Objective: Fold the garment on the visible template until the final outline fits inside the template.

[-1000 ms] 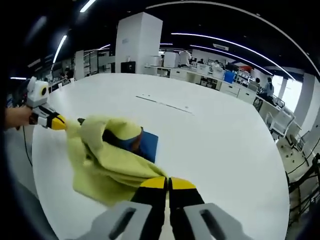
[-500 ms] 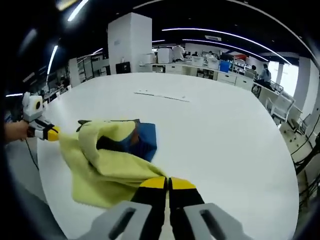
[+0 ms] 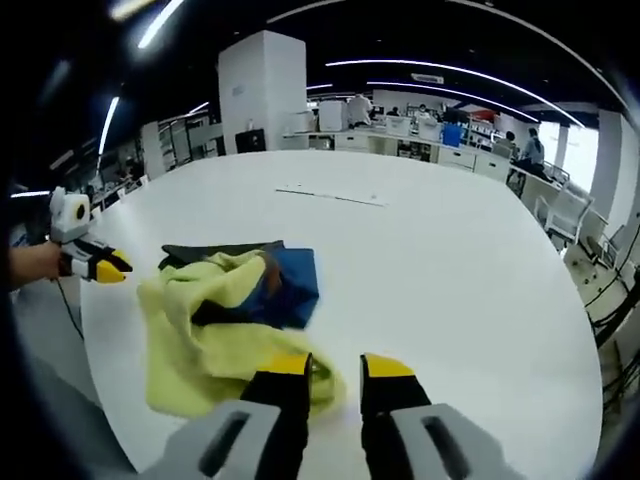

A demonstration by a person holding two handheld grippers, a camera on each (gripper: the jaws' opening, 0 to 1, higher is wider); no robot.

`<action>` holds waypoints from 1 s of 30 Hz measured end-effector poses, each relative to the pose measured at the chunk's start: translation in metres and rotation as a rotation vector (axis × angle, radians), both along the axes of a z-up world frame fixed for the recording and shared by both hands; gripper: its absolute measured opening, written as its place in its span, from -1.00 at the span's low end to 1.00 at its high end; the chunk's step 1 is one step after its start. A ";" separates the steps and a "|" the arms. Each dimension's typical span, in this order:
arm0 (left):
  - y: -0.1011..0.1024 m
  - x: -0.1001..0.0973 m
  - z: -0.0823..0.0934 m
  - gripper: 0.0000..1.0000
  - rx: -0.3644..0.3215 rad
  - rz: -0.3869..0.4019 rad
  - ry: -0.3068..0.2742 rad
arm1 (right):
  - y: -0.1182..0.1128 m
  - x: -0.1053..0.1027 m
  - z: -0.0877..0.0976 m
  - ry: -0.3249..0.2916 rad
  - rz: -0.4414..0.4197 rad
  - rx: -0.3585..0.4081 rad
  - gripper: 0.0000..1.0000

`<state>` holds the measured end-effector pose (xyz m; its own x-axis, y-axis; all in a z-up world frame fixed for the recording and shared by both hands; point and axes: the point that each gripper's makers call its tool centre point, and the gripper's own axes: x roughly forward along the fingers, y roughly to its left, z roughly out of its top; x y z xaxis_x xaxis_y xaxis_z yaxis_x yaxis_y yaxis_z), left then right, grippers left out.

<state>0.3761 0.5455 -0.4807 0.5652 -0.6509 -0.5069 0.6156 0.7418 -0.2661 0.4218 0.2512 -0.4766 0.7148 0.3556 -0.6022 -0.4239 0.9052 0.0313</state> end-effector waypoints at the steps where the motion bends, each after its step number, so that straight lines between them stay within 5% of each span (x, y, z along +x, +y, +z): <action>1: -0.006 0.003 0.008 -0.69 -0.039 -0.011 -0.020 | 0.000 0.001 0.001 0.000 0.001 0.002 -0.66; 11: -0.036 0.039 0.021 -0.59 -0.074 -0.049 -0.067 | 0.028 0.021 0.010 0.009 0.133 0.013 -0.54; 30: -0.063 0.074 -0.011 -0.57 -0.111 -0.088 0.023 | 0.063 0.025 -0.017 0.134 0.260 0.048 -0.47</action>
<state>0.4502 0.4830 -0.4918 0.4925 -0.7502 -0.4410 0.6698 0.6504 -0.3583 0.4470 0.3143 -0.4934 0.5117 0.5466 -0.6629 -0.6303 0.7631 0.1428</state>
